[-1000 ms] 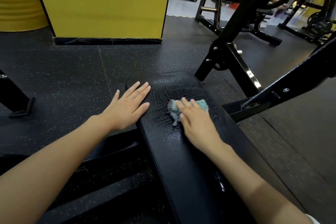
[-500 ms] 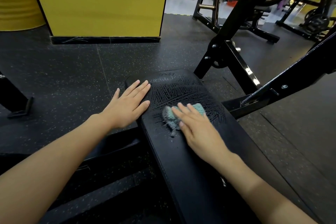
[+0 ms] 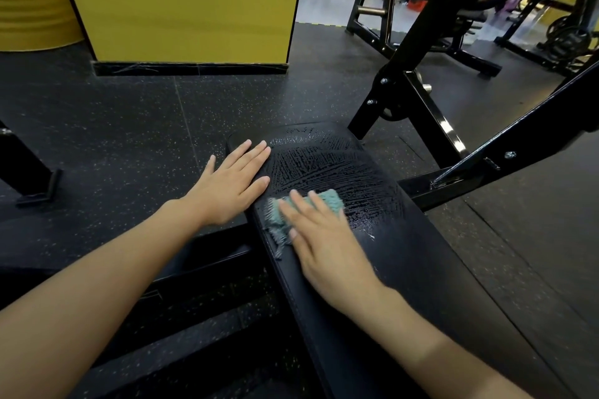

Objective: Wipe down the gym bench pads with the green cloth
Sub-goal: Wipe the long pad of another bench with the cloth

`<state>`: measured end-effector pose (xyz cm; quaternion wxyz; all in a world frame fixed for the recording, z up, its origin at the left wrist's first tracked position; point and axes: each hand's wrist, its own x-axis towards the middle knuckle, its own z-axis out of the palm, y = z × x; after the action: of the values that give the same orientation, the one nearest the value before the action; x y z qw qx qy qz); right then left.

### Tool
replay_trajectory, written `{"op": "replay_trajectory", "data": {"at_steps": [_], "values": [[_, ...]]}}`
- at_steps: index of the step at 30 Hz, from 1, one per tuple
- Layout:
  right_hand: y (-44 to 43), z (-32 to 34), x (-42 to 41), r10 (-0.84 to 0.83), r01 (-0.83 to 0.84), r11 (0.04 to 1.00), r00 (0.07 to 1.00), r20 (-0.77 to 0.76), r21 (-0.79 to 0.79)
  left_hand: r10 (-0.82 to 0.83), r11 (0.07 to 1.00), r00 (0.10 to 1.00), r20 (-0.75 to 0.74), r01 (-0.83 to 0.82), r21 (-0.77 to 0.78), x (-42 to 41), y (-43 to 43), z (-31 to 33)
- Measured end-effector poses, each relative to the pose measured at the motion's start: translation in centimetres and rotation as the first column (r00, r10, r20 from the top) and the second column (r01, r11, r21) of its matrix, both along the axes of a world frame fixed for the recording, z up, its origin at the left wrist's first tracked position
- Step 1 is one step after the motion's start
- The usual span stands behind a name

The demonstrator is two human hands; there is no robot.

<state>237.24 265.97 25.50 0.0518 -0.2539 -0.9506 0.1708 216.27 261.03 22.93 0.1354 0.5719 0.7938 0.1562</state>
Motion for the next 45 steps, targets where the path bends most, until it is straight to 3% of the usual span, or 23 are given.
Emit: {"op": "replay_trajectory", "data": {"at_steps": [6,17,32,45], "values": [[-1.1,-0.1,-0.7,0.057,-0.057,0.998,0.998,0.013,-0.004,-0.001,1.0,1.0,-0.012,0.001,0.002,0.0,0.0,0.1],[-2.9,-0.7,5.4,0.129,-0.128,0.991,0.992,0.016,-0.024,0.01,1.0,1.0,-0.007,-0.01,0.029,0.1,0.0,-0.3],[1.7,0.4,-2.5,0.127,-0.125,0.991,0.991,0.036,-0.044,0.003,0.999,1.0,0.03,-0.005,0.051,0.0,-0.1,-0.4],[-0.9,0.2,6.9,0.104,-0.102,0.994,0.992,0.068,-0.032,0.027,0.998,0.999,0.032,-0.029,0.049,0.3,-0.2,-0.4]]}}
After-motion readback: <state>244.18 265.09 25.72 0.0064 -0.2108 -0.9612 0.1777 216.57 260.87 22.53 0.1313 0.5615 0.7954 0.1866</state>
